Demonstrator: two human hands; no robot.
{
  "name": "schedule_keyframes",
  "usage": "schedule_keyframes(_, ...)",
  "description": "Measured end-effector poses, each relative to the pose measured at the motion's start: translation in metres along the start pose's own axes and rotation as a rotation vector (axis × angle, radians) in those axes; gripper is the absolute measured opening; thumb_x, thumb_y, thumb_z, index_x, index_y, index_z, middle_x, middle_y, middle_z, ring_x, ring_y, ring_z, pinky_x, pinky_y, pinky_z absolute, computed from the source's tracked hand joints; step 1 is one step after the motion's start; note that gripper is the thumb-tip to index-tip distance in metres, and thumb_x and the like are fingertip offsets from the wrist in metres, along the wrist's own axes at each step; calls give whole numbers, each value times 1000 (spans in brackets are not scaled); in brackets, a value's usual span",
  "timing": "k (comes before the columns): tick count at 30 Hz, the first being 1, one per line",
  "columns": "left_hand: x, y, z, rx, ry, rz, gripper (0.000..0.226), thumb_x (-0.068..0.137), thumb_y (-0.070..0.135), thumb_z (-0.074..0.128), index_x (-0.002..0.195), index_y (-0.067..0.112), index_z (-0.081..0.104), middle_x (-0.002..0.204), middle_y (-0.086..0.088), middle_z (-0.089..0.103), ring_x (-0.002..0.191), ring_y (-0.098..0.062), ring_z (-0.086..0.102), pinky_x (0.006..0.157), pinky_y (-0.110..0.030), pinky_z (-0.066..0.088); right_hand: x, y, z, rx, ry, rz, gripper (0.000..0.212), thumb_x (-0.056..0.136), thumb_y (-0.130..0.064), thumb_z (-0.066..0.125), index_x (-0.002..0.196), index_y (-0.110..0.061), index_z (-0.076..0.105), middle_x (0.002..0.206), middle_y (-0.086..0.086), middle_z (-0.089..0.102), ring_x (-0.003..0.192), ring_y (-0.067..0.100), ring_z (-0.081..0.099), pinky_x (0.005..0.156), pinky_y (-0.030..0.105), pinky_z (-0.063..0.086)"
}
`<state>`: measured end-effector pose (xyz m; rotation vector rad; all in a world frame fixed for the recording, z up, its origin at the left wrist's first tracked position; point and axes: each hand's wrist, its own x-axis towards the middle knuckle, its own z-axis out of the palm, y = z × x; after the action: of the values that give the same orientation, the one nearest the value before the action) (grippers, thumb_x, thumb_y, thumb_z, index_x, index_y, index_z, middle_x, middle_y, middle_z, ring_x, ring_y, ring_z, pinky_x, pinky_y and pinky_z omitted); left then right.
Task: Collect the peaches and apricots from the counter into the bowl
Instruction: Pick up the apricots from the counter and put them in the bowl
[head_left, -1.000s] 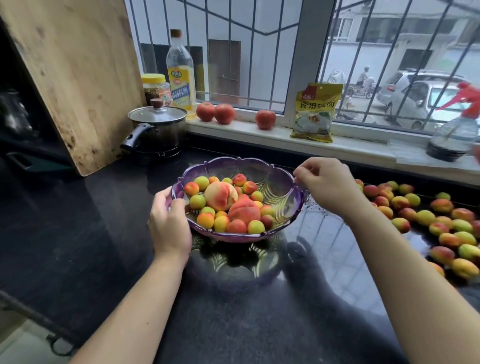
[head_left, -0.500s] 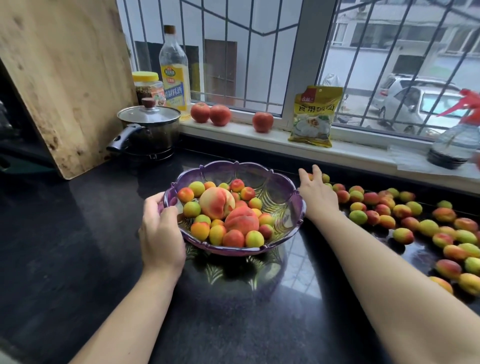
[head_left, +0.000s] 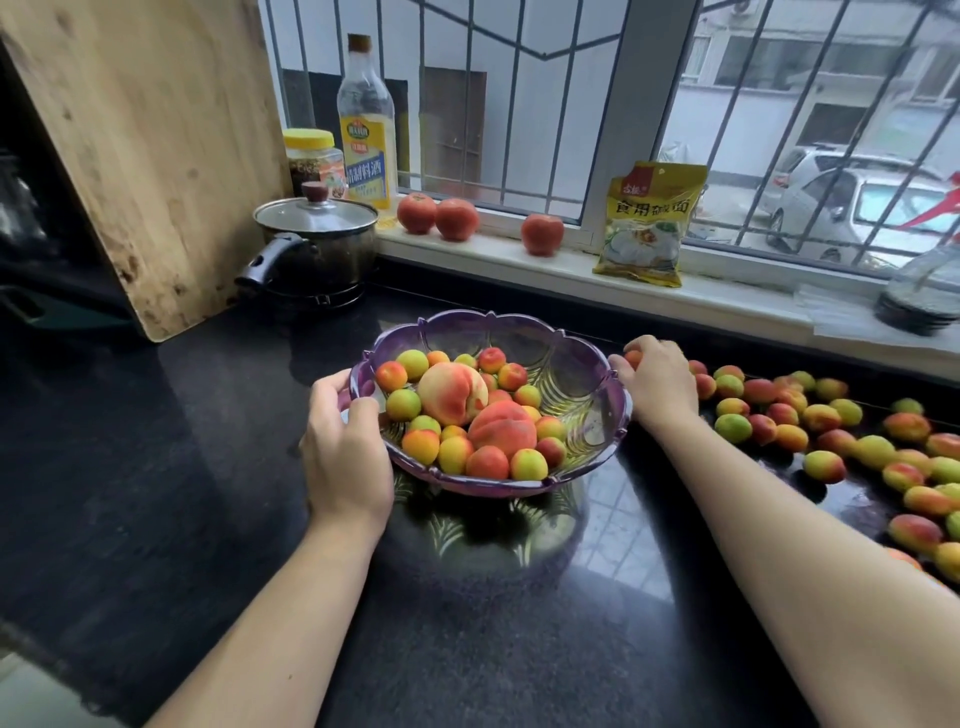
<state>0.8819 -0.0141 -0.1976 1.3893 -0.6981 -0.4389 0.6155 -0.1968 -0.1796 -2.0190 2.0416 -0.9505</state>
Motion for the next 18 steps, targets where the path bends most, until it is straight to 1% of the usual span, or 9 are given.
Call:
schedule_keyframes(1, 0, 1, 0, 0, 0, 2, 30, 84, 41, 49, 109, 39, 66, 94, 19, 71, 86, 10, 62, 69, -25, 42, -2, -3, -10, 177, 4, 52, 30, 99, -36, 60, 116, -13, 66, 115, 12, 63, 96, 27, 61, 82, 36, 52)
schedule_keyframes(3, -1, 2, -1, 5, 1, 3, 32, 83, 41, 49, 110, 38, 66, 97, 17, 71, 89, 6, 63, 70, -26, 42, -11, -13, -39, 510, 18, 103, 25, 98, -35, 63, 110, -14, 69, 98, 8, 69, 80, 21, 65, 71, 39, 60)
schedule_keyframes(5, 0, 2, -1, 11, 0, -1, 33, 83, 42, 49, 110, 38, 66, 100, 16, 71, 93, 0, 64, 71, -28, 43, -25, -24, -70, 652, -14, 31, 15, 96, -36, 67, 101, -23, 70, 86, 2, 71, 66, 11, 64, 55, 25, 55)
schedule_keyframes(7, -1, 2, -1, 22, -7, -12, 34, 82, 45, 48, 111, 39, 66, 101, 15, 72, 95, -3, 64, 73, -32, 45, -42, -37, -95, 705, -140, -101, 8, 93, -36, 70, 98, -30, 70, 84, -2, 73, 60, 4, 64, 51, 16, 50)
schedule_keyframes(8, -2, 2, -2, 25, -8, -18, 35, 82, 46, 48, 111, 40, 66, 102, 15, 72, 96, -5, 65, 74, -33, 46, -49, -43, -101, 666, -211, -169, 9, 92, -35, 72, 100, -32, 71, 87, -4, 73, 61, 2, 64, 52, 15, 50)
schedule_keyframes(10, -3, 2, -2, 22, -6, -24, 36, 81, 47, 49, 111, 41, 67, 103, 14, 73, 98, -8, 66, 76, -35, 48, -59, -55, -102, 396, -292, -298, 21, 90, -34, 73, 110, -34, 69, 90, -10, 72, 69, 2, 65, 59, 18, 51)
schedule_keyframes(13, -4, 3, -2, 11, -4, -21, 33, 79, 47, 51, 107, 42, 68, 103, 13, 74, 99, -9, 67, 78, -35, 49, -68, -64, -82, -19, -263, -388, 31, 91, -38, 71, 121, -31, 67, 102, -13, 70, 97, 14, 60, 88, 39, 51)
schedule_keyframes(15, -3, 4, -2, 4, -3, -19, 28, 79, 47, 51, 103, 45, 67, 102, 12, 73, 98, -8, 67, 76, -33, 48, -70, -64, -71, -100, -260, -398, 30, 92, -41, 67, 121, -32, 68, 104, -11, 70, 106, 20, 52, 97, 47, 45)
schedule_keyframes(18, -2, 3, -2, -1, -1, -11, 27, 79, 46, 51, 102, 44, 67, 99, 14, 73, 95, -5, 67, 73, -30, 47, -63, -59, -69, -8, -198, -391, 29, 94, -39, 66, 122, -30, 70, 104, -10, 69, 103, 20, 53, 93, 45, 48)
